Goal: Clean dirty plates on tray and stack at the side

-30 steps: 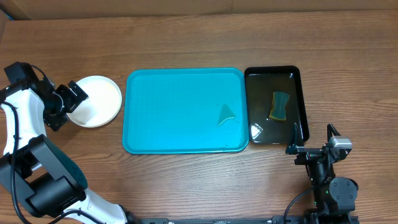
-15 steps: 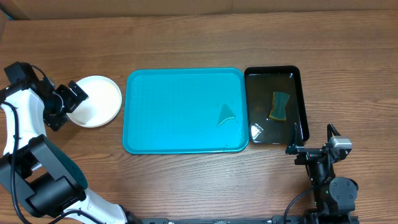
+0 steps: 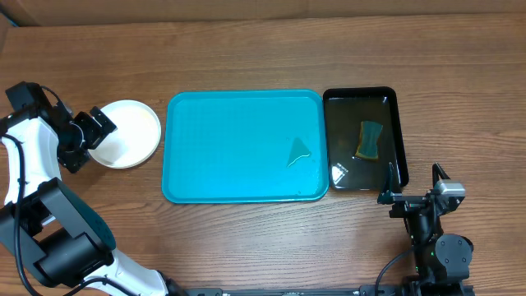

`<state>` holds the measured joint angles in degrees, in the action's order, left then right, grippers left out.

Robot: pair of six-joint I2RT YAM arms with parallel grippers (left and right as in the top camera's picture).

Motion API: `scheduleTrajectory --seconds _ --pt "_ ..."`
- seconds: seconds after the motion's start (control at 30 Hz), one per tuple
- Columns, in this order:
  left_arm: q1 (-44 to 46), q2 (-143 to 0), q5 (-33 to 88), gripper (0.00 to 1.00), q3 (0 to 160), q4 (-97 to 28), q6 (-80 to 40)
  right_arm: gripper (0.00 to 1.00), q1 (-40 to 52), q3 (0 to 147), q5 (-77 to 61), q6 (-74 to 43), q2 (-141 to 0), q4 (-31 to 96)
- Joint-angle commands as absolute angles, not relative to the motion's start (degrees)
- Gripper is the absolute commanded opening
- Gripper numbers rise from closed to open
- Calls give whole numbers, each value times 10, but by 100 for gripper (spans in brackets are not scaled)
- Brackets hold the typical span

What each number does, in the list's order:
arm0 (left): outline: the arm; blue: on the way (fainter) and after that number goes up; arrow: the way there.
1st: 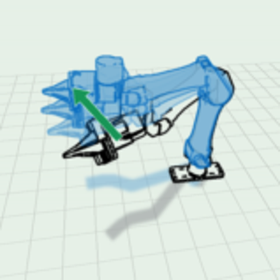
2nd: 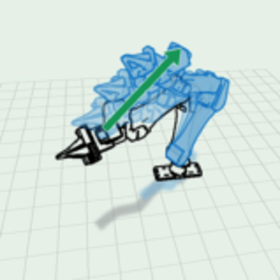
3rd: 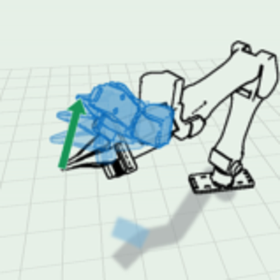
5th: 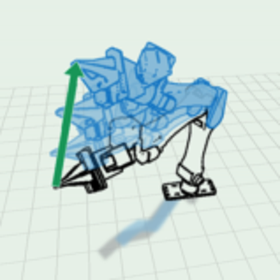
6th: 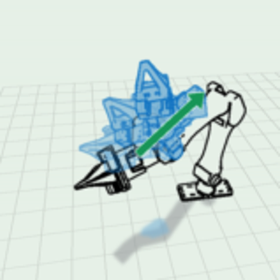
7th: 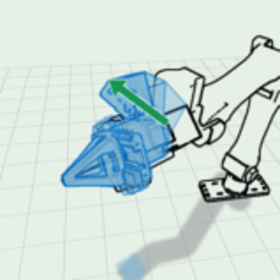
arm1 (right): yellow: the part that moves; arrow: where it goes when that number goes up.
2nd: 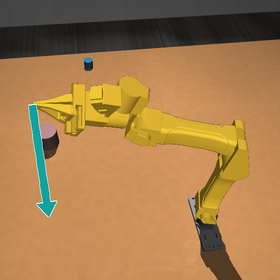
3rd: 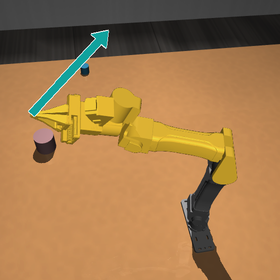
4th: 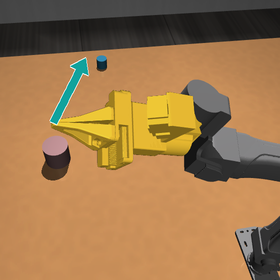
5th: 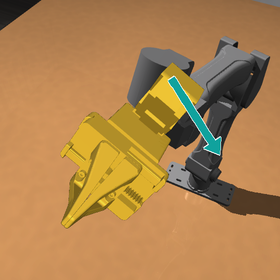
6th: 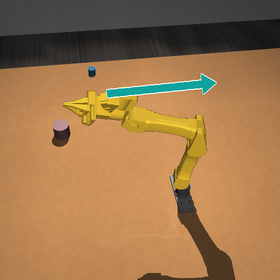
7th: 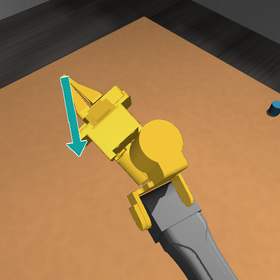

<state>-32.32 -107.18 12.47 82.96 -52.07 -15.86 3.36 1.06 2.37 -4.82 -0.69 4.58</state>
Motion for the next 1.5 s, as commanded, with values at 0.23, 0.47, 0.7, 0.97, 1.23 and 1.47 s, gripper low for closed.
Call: scheduleTrajectory --seconds 0.23,0.47,0.7,0.97,1.23,1.47 --pt "-274 -891 130 100 826 -520 -143 100 30 4 29 -45 -2 45" --pt "-178 -703 130 100 826 -520 -143 100 30 4 29 -45 -2 45" --pt "-29 -563 130 100 826 -525 -143 100 30 4 29 -44 -2 45" --pt "24 -454 100 100 826 -573 -143 100 30 4 29 -45 -2 45" --pt "24 -356 38 100 762 -654 -143 100 30 4 29 -45 -2 45" --pt "22 -242 -27 100 592 -679 -114 100 30 4 29 -44 -2 45"
